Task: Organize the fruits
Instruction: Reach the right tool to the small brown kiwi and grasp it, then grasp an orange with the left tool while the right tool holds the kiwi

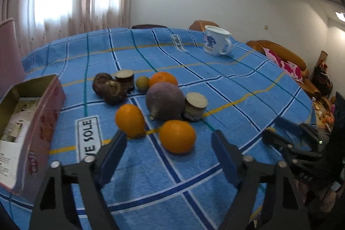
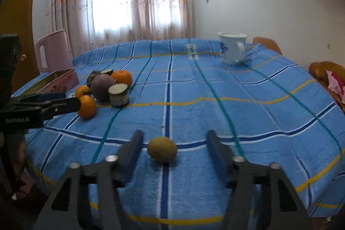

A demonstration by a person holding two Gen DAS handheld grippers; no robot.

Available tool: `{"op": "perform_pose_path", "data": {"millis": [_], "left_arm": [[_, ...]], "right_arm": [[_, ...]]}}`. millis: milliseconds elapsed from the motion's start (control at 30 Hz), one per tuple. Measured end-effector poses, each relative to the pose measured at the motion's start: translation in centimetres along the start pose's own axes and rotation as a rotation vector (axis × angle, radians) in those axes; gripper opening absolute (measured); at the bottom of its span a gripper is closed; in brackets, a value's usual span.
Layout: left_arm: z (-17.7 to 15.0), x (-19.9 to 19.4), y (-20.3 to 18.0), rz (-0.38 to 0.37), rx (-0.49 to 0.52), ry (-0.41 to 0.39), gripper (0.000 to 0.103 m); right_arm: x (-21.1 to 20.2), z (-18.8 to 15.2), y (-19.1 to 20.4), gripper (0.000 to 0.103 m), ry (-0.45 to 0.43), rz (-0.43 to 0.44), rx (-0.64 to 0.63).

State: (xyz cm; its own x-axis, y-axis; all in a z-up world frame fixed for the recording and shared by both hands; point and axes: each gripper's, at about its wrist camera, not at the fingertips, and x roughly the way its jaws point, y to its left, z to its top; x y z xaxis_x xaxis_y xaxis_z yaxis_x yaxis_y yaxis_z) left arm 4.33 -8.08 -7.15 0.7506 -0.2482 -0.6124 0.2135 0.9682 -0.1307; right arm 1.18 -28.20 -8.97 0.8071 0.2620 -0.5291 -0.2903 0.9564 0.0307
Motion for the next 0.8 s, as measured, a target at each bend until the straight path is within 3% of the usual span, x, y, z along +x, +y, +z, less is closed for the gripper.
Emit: {"op": "perform_pose_path", "data": {"millis": [67,133,467,500,533,567,800], "left_arm": [[0.1,0.4,-0.1,-0.022,-0.01,0.027,0.067],[0.1,0.8,-0.2,-0.04,-0.013,0.046,0.066],[0.9,2.9,0.1,-0.086,-0.064,0.131,0.059],[1.0,3.1,0.1,-0.084,-0.061,0.133,0.056],[1.1,3.2,0.2,-0.081,-0.055,0.133,0.046],[1.2,3.3,0.1,-0.076,-0.048,0.136,0.041],[0.7,2.4,0.7,-0.116,-0.05,0.11,0.041]], "right_arm": [[0.5,-0.3,0.2,0.041,0.02,0.021,-0.01],[0.6,-0.6,0.5,0.037,0.021,0.018,-0.027],[0.5,-0.7,1.0,0.036,0.015,0.035,-0.052],[0.6,-0.7,1.0,0.036,0.014,0.033,-0.057],[0.6,-0.7,1.1,0.035,0.013,0.035,-0.061],[0.6,-0.7,1.1,0.03,0.012,0.039,-0.063],[0.3,-0.5,1.6,0.03,0.005,0.054,-0.08]]}}
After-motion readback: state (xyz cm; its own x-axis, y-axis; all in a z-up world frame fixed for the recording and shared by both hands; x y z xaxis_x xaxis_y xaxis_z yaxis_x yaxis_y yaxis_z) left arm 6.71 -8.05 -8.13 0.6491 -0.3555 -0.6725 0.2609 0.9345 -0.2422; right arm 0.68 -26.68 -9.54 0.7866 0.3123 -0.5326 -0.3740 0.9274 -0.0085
